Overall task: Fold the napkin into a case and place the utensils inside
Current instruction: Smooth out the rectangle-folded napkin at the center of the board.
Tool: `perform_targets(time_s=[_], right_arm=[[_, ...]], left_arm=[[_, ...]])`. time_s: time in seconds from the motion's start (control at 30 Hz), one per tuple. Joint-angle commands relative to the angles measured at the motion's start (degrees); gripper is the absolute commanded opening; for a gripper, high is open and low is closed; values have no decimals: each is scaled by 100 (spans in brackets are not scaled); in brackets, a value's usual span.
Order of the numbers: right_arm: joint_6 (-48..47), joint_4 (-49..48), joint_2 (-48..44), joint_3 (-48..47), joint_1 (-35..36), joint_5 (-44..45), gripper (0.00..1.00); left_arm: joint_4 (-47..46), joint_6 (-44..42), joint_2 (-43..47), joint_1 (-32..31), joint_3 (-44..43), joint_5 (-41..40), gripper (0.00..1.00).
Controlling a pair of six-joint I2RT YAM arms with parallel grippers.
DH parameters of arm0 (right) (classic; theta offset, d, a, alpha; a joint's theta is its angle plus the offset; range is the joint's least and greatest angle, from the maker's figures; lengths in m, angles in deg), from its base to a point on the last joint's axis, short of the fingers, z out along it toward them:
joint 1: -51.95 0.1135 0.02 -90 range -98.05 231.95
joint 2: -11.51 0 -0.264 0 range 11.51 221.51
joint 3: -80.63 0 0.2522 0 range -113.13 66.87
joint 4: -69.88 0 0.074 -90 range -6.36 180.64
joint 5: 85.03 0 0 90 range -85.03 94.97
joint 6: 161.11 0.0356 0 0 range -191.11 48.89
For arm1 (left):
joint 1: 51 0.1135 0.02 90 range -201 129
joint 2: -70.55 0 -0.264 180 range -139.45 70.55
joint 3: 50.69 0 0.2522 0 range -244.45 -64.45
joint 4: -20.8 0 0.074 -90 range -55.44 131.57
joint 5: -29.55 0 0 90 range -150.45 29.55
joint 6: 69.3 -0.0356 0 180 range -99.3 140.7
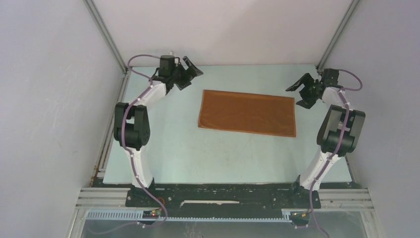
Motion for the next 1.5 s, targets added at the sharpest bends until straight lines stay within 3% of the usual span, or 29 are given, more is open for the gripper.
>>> perform_targets(time_s=[0.0, 0.13, 0.37, 0.43, 0.77, 1.03, 1.3, 1.47], right_arm=[[-481, 384, -758, 855, 40, 490, 100], [-698, 529, -1065, 1389, 0, 1247, 100], [-642, 558, -1133, 1843, -101, 1774, 100], [-596, 512, -1176, 1998, -107, 1799, 95], [-550, 540, -1358, 2581, 39, 1963, 60], [-609, 591, -1438, 2842, 2, 2039, 49], [-662, 621, -1734, 3162, 44, 1992, 47], [-636, 639, -1961, 3355, -56, 1913, 34]], left_arm=[[353, -243, 656, -738, 696, 230, 100], [313, -189, 1154, -1386, 1164, 335, 100], [491, -499, 2270, -2389, 1838, 343, 100], [498, -550, 2592, -2498, 2110, 348, 100], [515, -702, 3623, -2528, 2829, 503, 100], [436, -750, 3610, -2519, 2683, 965, 100], [238, -551, 3794, -2520, 2799, 1396, 100], [313, -559, 4126, -2515, 2810, 1538, 100]])
